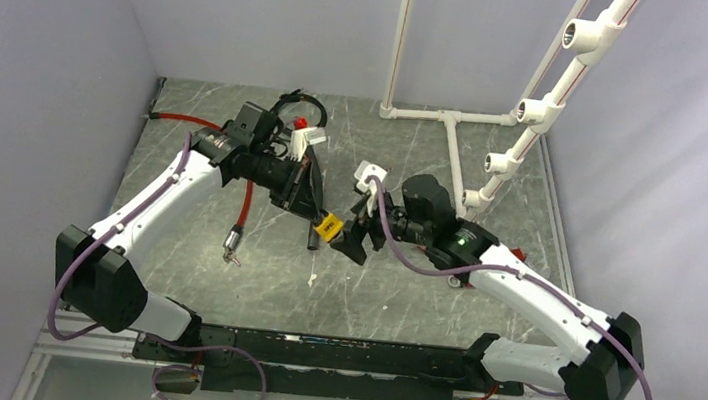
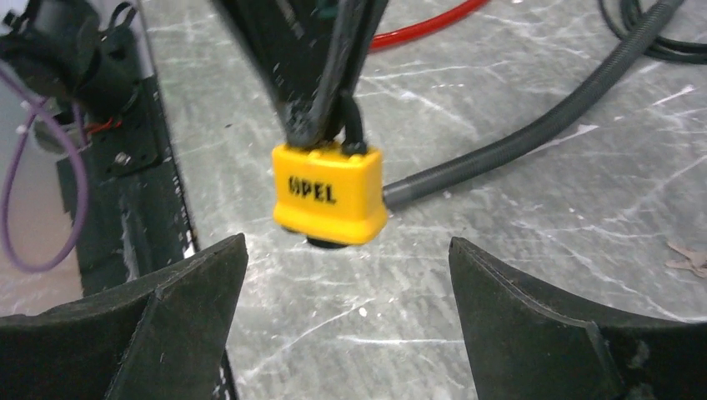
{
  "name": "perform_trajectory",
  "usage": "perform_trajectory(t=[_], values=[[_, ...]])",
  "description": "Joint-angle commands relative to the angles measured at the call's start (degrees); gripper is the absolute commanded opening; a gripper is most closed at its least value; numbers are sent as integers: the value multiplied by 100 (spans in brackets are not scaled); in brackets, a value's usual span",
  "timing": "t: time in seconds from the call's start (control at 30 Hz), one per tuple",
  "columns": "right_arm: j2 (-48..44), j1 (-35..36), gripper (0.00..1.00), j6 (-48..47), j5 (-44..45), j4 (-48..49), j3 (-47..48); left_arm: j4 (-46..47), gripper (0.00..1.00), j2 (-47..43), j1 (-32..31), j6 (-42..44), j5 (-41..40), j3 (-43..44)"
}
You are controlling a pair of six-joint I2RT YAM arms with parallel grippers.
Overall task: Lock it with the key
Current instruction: Place the lock at the center of the board.
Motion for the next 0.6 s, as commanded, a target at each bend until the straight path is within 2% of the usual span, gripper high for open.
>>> perform_trajectory(t=[0.0,0.23,0.4,0.5,0.57], values=[[331,6,93,174,577,10,679,401,0,-90,-27,-561,-105,142],[690,70,92,-127,229,192,901,698,0,-65,-27,-886,-20,35],[951,183,81,-364,484,161,1083,787,0,-30,-27,-1047,50,19],[1000,247,71,-493,702,128,1110,770,0,-12,-27,-1062,39,24],[1005,261,68,-531,784,114,1089,764,0,-16,-21,-1076,29,8]])
